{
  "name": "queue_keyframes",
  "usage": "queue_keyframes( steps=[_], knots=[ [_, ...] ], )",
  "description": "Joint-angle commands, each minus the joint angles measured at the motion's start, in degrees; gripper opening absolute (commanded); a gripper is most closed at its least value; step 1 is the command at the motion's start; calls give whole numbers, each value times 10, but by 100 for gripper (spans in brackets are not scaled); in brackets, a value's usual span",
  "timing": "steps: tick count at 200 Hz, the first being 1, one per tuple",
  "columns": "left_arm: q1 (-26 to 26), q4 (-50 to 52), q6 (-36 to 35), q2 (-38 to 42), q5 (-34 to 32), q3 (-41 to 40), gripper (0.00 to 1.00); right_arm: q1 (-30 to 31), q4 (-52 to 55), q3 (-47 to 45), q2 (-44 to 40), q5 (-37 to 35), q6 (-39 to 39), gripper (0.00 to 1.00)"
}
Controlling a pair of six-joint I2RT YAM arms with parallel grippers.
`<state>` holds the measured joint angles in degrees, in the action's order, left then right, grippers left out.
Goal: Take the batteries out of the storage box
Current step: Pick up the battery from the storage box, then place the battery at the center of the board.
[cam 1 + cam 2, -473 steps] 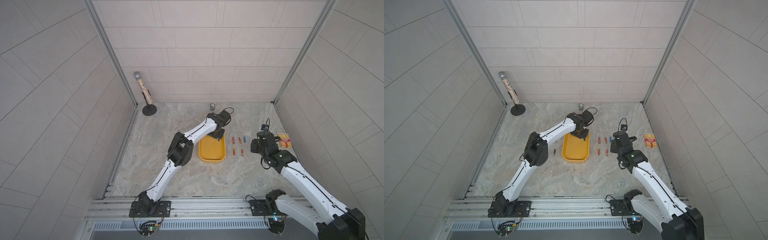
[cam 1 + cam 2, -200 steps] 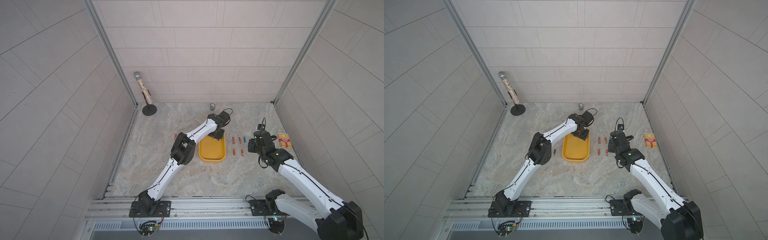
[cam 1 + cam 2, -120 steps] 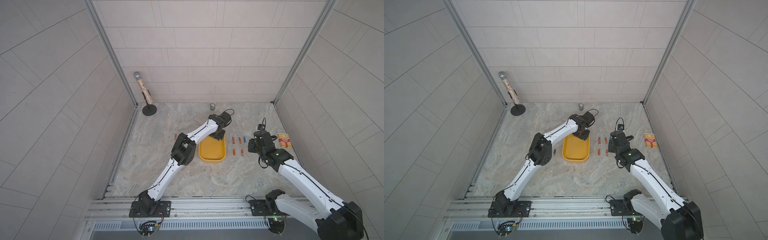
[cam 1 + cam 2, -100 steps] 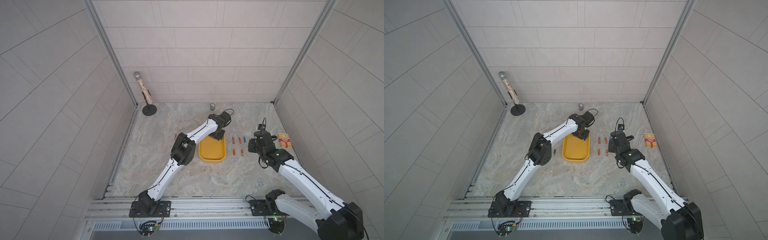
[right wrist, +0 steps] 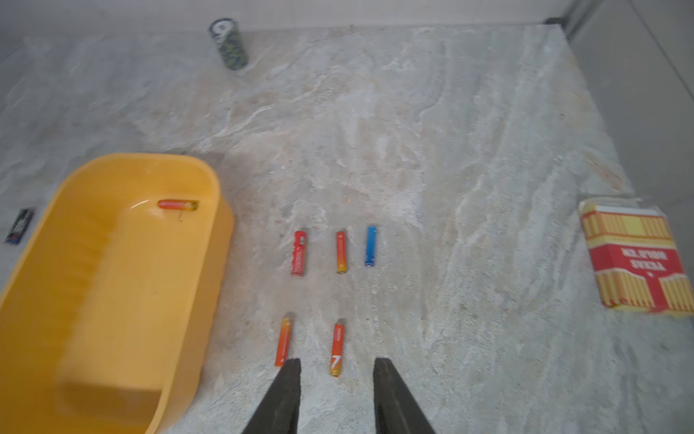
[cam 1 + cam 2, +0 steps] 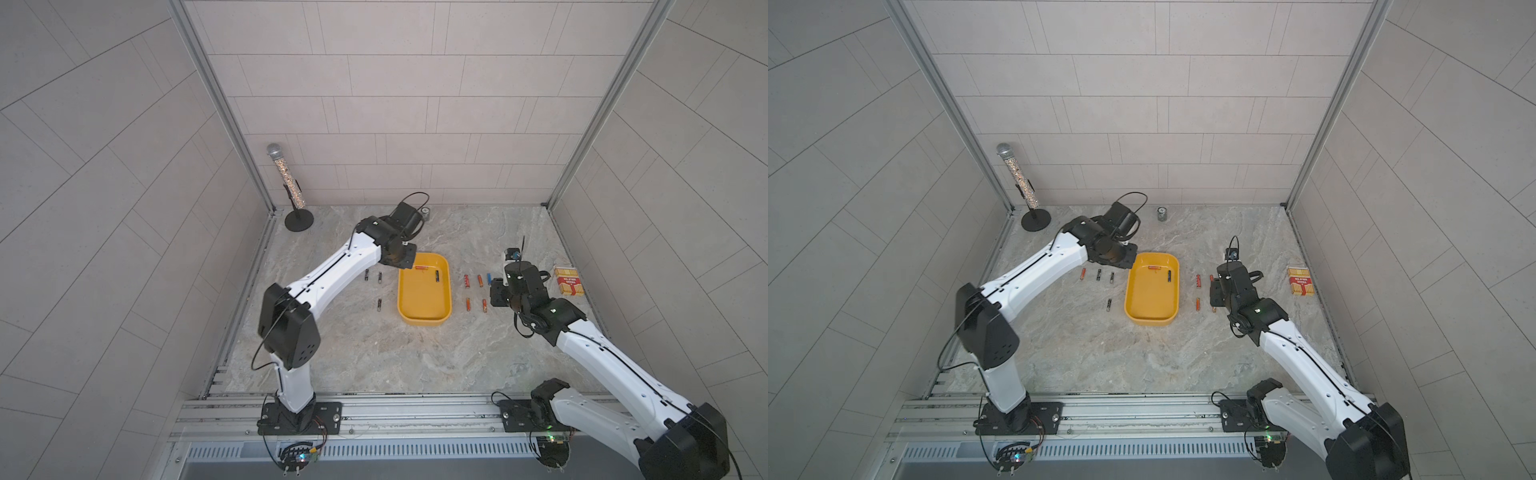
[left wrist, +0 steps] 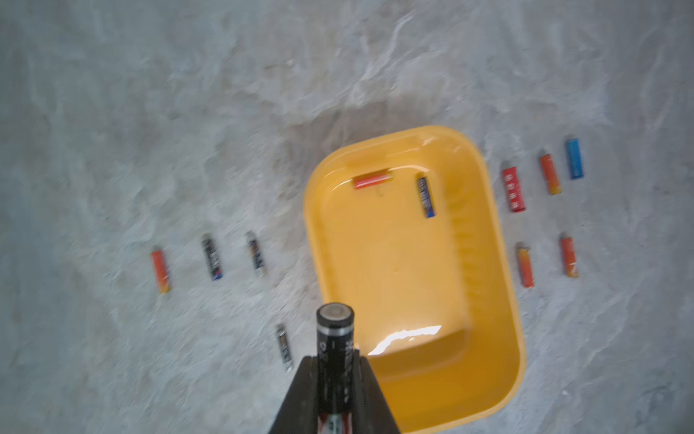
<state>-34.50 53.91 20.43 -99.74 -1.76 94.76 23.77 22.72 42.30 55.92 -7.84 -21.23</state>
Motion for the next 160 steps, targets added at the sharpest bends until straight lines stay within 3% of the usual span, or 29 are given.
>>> queue_keyframes(
  steps=[1, 37, 62, 116, 160],
  knots=[
    [42, -13, 9, 50, -15, -109, 3, 50, -35, 9, -6, 52, 52, 42],
    [70, -43, 10, 105, -16, -258, 3, 148, -95, 15, 45, 105, 81, 56],
    [74, -84, 15, 100, -4, -321, 3, 155, -85, 70, 129, 150, 52, 60],
    [75, -124, 10, 25, -12, -322, 3, 155, -49, 136, 211, 119, 29, 61],
    [74, -141, 6, -25, -4, -313, 2, 155, -10, 137, 218, 63, 31, 61]
  ],
)
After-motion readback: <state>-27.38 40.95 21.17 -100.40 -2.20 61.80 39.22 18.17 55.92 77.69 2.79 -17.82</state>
